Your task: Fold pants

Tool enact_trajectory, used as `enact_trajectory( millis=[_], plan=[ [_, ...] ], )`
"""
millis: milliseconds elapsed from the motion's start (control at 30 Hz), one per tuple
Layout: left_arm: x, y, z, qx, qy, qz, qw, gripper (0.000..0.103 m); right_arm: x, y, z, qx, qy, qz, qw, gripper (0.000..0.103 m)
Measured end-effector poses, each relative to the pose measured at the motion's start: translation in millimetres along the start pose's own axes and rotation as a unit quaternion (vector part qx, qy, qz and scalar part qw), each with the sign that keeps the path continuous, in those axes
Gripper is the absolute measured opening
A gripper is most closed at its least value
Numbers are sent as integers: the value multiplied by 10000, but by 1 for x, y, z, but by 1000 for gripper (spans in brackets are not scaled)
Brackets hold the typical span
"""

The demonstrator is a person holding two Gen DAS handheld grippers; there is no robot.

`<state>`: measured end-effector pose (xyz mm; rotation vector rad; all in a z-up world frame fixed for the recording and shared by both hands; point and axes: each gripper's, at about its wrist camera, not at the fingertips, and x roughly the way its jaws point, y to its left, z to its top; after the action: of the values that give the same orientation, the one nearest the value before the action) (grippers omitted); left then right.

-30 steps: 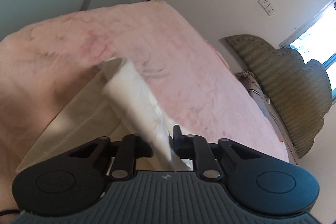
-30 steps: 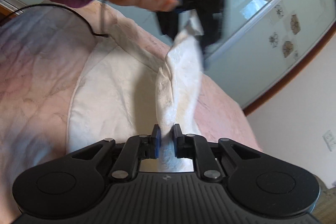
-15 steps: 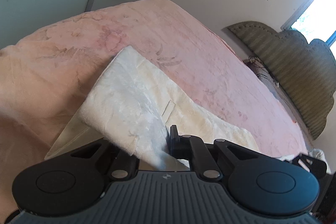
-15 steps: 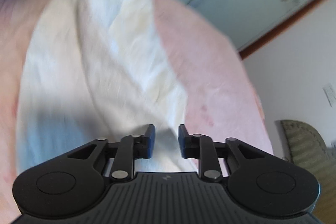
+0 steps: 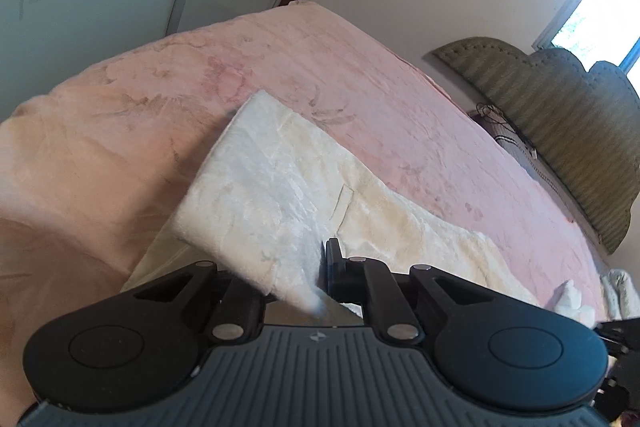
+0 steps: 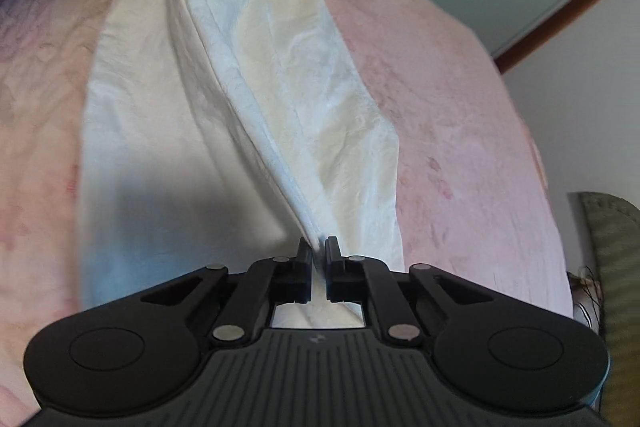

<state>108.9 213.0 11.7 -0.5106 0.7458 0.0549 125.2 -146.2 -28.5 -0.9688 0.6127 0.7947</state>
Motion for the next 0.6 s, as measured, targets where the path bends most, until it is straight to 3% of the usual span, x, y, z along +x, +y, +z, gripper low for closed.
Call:
enact_trajectory(
  millis=[133, 267, 400, 600],
  plan=[
    [-2, 5, -11, 113, 100, 98, 9998, 11, -32, 38, -20, 591, -211, -40, 9980, 5],
    [-4, 8, -15, 100, 62, 234, 9997, 12, -32, 66, -32, 1013, -321, 146, 9942, 5],
    [-5, 7, -16, 313, -113, 473, 9983, 19, -29, 73, -32, 1285, -390, 127, 9909, 5],
    [-4, 12, -20, 235, -186, 551, 9980, 20, -32, 74, -36, 1766, -602, 174, 9823, 5]
  ],
)
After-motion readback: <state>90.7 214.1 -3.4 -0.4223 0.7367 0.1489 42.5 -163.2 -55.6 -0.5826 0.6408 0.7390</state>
